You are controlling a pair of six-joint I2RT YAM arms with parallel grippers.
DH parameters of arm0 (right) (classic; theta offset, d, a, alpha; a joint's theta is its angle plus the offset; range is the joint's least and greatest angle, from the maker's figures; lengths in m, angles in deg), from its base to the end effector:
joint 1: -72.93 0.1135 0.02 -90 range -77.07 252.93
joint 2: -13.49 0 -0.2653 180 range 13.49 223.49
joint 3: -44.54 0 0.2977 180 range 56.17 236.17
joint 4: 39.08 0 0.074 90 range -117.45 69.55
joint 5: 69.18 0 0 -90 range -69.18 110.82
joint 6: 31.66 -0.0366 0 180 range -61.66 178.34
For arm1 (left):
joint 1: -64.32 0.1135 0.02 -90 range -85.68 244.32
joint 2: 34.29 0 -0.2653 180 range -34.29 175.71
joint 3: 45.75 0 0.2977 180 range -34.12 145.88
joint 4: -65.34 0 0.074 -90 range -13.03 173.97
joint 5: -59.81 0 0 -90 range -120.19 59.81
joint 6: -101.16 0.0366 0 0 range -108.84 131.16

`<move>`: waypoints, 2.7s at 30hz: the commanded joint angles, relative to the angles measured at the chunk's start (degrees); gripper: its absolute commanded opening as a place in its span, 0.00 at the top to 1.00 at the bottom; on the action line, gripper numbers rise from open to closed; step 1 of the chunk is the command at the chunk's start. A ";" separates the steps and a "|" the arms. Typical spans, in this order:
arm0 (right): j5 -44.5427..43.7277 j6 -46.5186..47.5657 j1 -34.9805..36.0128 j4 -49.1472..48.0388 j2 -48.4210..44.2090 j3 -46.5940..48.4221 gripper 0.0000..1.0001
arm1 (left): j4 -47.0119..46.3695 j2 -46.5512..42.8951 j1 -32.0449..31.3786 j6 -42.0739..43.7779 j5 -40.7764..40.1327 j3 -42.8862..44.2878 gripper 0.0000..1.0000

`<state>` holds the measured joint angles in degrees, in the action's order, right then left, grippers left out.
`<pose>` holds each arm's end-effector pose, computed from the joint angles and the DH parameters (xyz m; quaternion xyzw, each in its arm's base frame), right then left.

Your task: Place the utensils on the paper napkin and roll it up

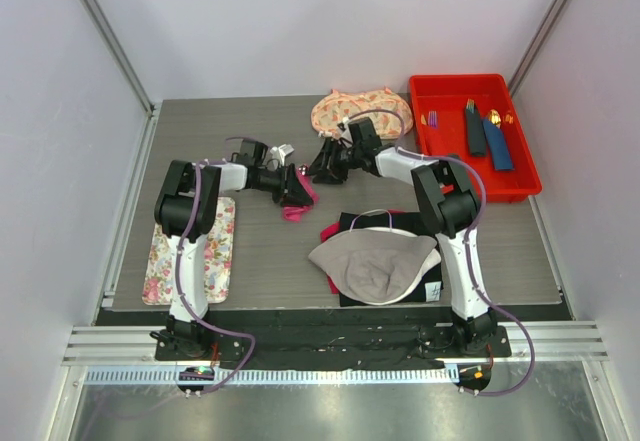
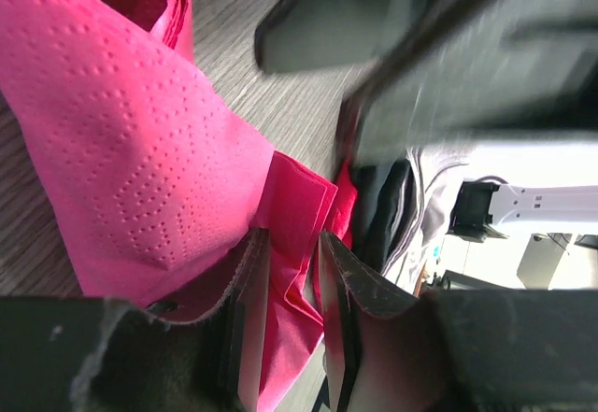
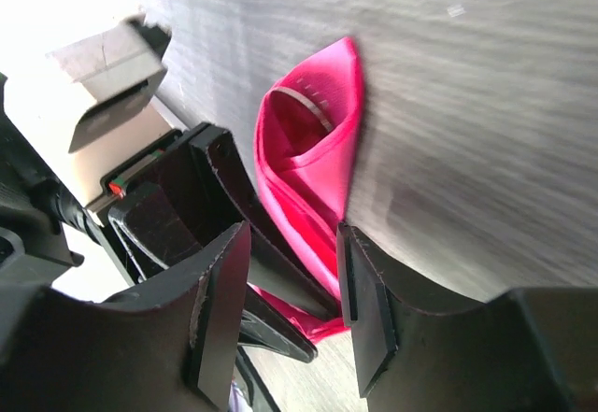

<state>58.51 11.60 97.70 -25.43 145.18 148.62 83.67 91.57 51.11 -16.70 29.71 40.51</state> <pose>0.4788 0.2456 0.1057 0.0334 0.8717 0.4670 0.1450 0.4346 -0.1345 0.0605 0.0306 0.8435 -0.5333 0.0558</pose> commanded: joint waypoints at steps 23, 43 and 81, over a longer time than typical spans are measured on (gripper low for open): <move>-15.54 21.08 4.49 13.09 4.62 6.61 0.99 | -16.24 -7.73 2.66 -9.64 1.45 -9.14 0.63; -17.30 21.60 4.76 15.03 6.11 7.49 0.99 | -10.65 -10.46 2.75 -9.41 -1.54 -15.65 0.74; 0.11 4.28 4.93 3.51 -2.85 3.19 0.76 | -6.87 -2.64 6.18 -7.21 -6.37 -18.03 0.96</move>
<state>57.07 18.88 101.99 -19.16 142.23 155.13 73.62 86.13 56.47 -25.90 32.62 23.31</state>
